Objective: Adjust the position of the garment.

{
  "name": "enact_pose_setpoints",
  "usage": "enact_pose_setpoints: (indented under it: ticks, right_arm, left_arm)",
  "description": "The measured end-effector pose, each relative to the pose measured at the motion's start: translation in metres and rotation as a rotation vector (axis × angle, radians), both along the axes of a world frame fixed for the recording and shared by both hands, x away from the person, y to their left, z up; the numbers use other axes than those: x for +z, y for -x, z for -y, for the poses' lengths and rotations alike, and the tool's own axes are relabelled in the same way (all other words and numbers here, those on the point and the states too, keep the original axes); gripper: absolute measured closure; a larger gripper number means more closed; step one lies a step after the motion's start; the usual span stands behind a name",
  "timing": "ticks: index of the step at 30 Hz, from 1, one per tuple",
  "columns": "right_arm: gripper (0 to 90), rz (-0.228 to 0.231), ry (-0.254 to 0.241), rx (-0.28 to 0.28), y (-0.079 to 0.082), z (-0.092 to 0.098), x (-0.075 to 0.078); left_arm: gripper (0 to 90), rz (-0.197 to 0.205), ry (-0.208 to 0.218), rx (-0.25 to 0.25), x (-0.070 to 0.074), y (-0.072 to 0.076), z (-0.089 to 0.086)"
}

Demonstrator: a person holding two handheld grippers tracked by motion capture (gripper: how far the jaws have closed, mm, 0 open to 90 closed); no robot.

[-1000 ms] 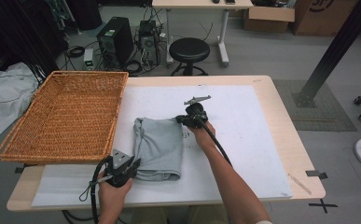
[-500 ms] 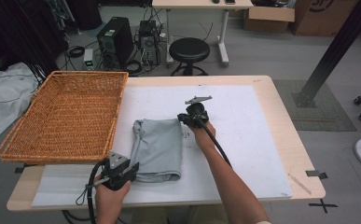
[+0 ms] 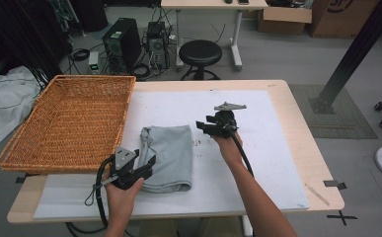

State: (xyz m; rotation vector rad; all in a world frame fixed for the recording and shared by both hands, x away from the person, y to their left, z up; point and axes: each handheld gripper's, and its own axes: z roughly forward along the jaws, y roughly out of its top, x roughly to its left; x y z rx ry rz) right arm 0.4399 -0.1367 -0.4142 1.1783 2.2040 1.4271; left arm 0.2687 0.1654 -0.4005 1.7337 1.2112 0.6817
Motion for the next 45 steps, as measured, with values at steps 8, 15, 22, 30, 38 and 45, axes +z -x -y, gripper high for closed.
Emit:
enact_pose_setpoints:
  ticks: [8,15,22,30,38,45]
  right_arm:
    - [15.5,0.046,0.022,-0.123,0.022,0.032,0.014]
    - [15.0,0.038,0.042,-0.168,0.043,0.057,0.02]
    - [15.0,0.041,0.053,-0.184,0.057,0.076,0.023]
    - [15.0,0.052,0.037,-0.224,0.064,0.092,0.028]
    - [15.0,0.056,0.028,-0.236,0.068,0.098,0.03]
    - [15.0,0.06,0.03,-0.237,0.07,0.097,0.03]
  left_arm:
    - [28.0,0.078,0.049,-0.011,0.026,-0.006,-0.005]
    - [18.8,0.099,0.072,-0.018,0.044,-0.016,-0.003]
    - [18.7,0.116,0.08,-0.018,0.053,-0.02,0.0]
    - [17.9,0.133,0.087,-0.014,0.062,-0.021,0.001]
    - [17.9,0.139,0.08,-0.01,0.065,-0.02,-0.001]
    - [18.0,0.138,0.081,-0.01,0.064,-0.019,-0.001]
